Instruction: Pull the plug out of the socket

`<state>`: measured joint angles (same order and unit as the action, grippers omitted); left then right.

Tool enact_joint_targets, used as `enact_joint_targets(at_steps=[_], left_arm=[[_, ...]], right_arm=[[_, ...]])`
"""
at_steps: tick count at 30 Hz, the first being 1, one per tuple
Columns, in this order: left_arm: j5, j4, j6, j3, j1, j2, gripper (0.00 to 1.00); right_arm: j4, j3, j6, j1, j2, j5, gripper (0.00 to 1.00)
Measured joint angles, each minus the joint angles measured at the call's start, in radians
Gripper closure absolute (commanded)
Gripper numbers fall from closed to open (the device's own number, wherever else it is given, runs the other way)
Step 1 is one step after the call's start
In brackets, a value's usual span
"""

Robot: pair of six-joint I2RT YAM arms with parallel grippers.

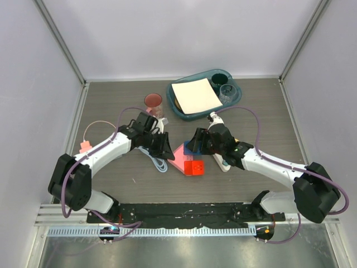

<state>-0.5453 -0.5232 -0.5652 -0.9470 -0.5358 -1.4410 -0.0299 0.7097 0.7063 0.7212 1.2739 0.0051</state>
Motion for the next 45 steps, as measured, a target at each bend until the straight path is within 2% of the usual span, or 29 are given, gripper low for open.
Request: enact_joint_targets(at_steps=[7,20,37,45], left_arm=[[0.056,-0.061,0.006,-0.066,-0.013,-0.031,1.00],[0.062,-0.082,0.016,-0.089,-0.025,-0.049,1.00],[0.090,-0.063,-0.004,-0.108,-0.024,-0.060,1.00],[0.119,-0.091,-0.004,-0.108,-0.024,-0.061,1.00]], right_arm=[[-0.004,-0.013,0.003,0.006,-0.034,0.031,0.82],[0.074,-0.129,0.000,-0.006,-0.140,0.018,0.82],[-0.101,-0.030,-0.019,-0.025,-0.142,0.043,0.87],[0.004,-0.095,-0.002,-0.039,-0.140,-0.048,0.87]])
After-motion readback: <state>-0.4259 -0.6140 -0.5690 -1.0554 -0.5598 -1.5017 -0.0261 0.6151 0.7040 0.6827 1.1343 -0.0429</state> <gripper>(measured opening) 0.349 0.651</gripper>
